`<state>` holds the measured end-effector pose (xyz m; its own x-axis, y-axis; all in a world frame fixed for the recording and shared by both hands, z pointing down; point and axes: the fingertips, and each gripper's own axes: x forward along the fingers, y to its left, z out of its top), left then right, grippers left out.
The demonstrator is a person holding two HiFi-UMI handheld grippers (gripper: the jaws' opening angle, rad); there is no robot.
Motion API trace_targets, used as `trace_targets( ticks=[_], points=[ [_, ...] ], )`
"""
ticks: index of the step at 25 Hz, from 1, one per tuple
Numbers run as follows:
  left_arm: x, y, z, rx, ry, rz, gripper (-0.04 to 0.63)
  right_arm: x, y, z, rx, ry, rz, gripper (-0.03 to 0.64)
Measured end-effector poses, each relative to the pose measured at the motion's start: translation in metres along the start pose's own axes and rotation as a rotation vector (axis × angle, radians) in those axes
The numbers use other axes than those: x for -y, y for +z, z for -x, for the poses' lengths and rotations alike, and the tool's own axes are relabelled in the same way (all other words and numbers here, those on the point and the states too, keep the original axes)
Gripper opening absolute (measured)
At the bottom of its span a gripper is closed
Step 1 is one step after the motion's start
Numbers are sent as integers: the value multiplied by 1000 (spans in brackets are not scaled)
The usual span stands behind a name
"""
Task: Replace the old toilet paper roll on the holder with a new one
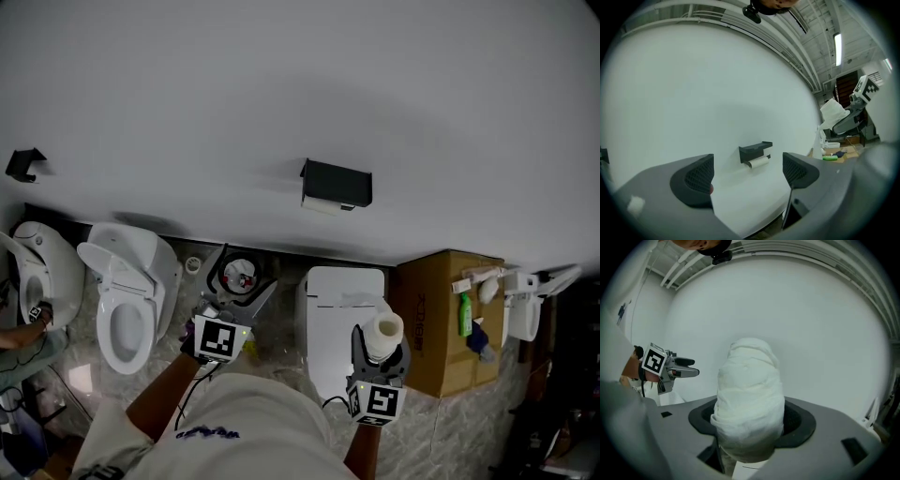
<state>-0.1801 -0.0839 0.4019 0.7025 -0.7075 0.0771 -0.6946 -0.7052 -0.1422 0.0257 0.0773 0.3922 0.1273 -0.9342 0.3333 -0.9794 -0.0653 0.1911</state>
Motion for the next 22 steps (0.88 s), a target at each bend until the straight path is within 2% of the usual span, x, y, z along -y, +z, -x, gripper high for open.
trace_targets(
  ticks=[3,6,9,11,15,22],
  points=[
    [-5,-8,-14,-9,-20,-13,457,11,5,0,-6,-51,17,304],
    [15,-21,-25,-48,-89,-63,457,27,0,4,-38,-97,23,304],
    [41,-35,-45,-78,-207,-193,457,40,-3,-1,-64,-140,24,304],
    [49,-44,-58,-92,-253,-285,457,39,-4,-10,-67,-130,24,304],
    [55,-48,-84,-118,-282,-380,451,38,-5,-31,-60,-88,31,304],
    [61,-65,-118,-211,-299,-448,419,56,5,-73,0,-76,-7,304]
  ],
)
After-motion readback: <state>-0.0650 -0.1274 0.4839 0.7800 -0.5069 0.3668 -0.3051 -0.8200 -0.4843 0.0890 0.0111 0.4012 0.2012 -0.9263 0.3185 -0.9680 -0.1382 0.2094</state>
